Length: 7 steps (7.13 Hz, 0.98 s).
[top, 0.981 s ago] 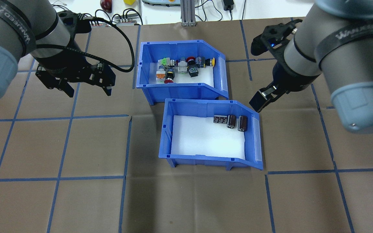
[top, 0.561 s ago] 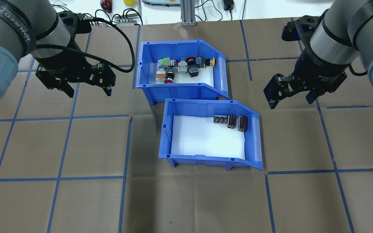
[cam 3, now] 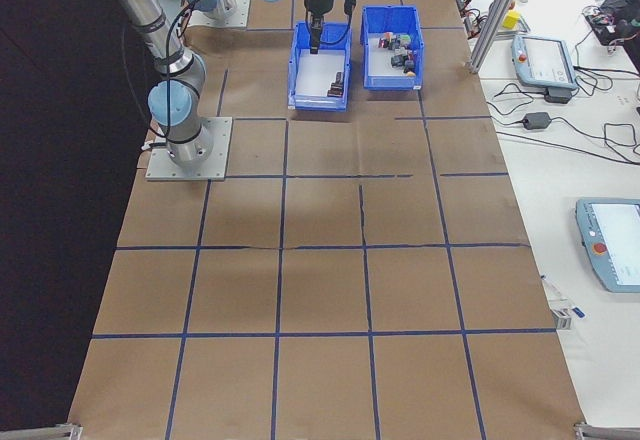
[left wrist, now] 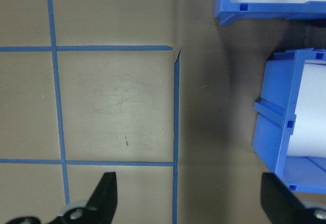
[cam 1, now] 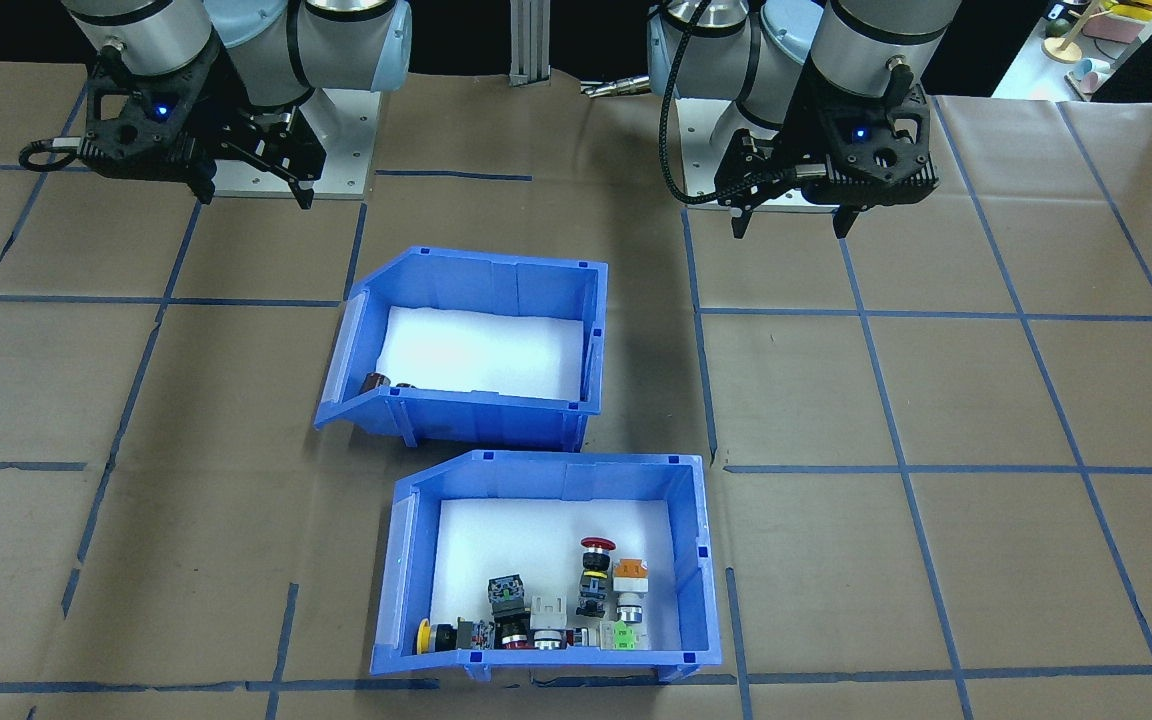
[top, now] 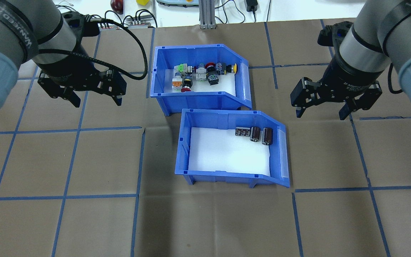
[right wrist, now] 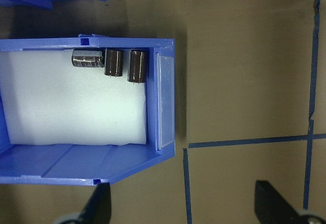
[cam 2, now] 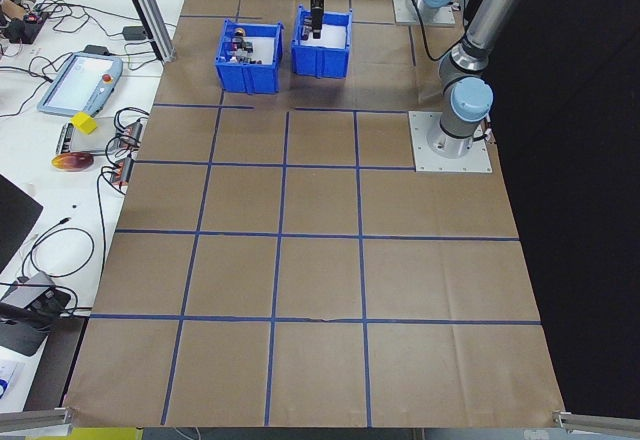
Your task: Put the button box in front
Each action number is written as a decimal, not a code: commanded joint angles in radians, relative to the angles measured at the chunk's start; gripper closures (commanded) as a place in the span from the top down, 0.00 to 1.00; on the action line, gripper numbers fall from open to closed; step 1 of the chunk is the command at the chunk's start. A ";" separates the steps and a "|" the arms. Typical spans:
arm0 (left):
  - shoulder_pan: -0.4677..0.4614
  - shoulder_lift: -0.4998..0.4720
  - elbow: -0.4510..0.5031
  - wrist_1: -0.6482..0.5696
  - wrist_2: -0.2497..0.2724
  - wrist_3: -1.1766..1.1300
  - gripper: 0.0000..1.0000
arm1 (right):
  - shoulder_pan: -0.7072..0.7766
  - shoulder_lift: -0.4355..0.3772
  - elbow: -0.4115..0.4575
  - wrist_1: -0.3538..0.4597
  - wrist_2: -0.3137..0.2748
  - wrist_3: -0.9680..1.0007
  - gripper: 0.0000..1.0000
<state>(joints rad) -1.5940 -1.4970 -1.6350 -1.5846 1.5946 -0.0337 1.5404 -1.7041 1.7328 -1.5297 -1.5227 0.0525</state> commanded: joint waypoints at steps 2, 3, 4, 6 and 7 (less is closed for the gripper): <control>0.000 0.001 0.000 0.000 -0.002 0.000 0.99 | 0.000 0.003 -0.001 -0.018 -0.057 -0.008 1.00; 0.000 0.001 0.000 -0.002 -0.002 0.000 0.99 | 0.000 0.003 -0.001 -0.018 -0.057 -0.008 1.00; 0.000 0.001 0.000 -0.002 -0.002 0.000 0.99 | 0.000 0.003 -0.001 -0.018 -0.057 -0.008 1.00; 0.000 0.001 0.000 -0.002 -0.002 0.000 0.99 | 0.000 0.003 -0.001 -0.017 -0.059 -0.008 1.00; 0.000 0.001 0.001 -0.002 -0.002 0.000 0.99 | 0.000 0.003 0.001 -0.017 -0.059 -0.010 1.00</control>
